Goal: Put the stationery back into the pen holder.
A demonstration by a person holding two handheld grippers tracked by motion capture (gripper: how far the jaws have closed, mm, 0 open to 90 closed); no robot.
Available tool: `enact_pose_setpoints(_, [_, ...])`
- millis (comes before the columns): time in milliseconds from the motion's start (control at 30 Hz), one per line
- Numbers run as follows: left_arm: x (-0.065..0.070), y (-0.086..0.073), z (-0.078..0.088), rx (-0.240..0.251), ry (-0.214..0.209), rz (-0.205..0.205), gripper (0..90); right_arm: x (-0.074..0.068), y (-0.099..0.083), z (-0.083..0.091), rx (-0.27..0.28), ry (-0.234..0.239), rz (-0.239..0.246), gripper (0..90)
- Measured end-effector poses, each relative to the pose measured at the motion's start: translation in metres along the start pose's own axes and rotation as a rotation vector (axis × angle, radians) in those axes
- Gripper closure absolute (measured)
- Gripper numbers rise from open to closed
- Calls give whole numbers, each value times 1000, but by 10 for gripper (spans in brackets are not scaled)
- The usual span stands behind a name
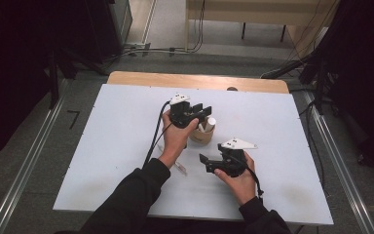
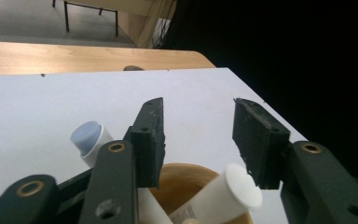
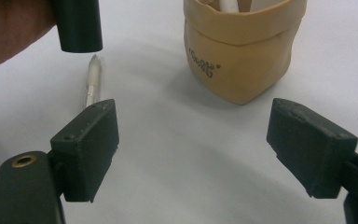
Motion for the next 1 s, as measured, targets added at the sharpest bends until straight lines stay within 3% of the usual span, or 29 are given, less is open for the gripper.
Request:
enact_pose_setpoints(267, [9, 4, 10, 3, -34, 0, 512, 0, 0, 0, 0, -1, 0, 152])
enact_pose_setpoints(533, [12, 6, 25, 2, -52, 27, 479, 0, 0, 0, 1, -5, -3, 152])
enact_pose_setpoints(833, [10, 6, 39, 24, -60, 44, 346, 0, 0, -1, 1, -5, 0, 152])
enact_pose_setpoints(1000, [14, 5, 46, 32, -88, 50, 334, 0, 0, 0, 3, -6, 2, 152])
Point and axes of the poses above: each handheld gripper's, and its own axes: z roughly backward along the jaws, y roughly out of its top, x roughly to its right, the point moved 9 cm from there along -z, roughly forward along the jaws, and after that the axes turned 11 degrees about z, right-handed, at the moved point
